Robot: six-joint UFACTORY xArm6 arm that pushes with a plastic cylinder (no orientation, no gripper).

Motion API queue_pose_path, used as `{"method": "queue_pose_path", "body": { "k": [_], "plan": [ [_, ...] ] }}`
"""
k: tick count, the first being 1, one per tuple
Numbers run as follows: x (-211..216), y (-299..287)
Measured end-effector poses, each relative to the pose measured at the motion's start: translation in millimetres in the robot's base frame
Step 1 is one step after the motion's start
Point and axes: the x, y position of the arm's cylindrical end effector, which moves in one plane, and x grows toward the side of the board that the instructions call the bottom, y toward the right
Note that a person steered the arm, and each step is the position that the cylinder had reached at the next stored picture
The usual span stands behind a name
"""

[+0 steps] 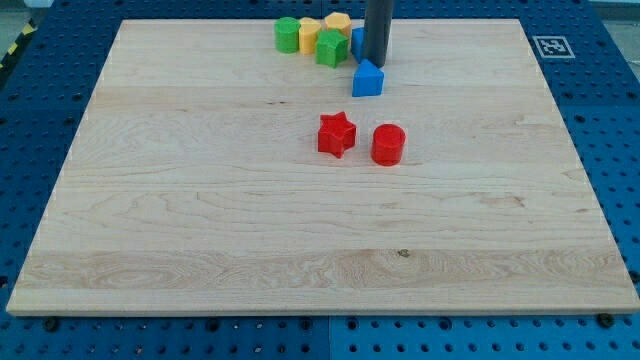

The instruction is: Push the blue triangle below the yellow heart

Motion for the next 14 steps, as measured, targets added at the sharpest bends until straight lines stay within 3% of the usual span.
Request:
{"method": "queue_pose_path", "body": {
  "k": [1,2,3,4,8,9,10,11,14],
  "plan": [
    [0.0,13.1],
    [24.1,51.7],
    [76.7,56.7],
    [84.2,48.6],
    [60.1,-37.6],
    [68.9,-25.3],
    [74.5,22.2],
    [59.1,38.0],
    [48.4,-3.9]
  ]
}}
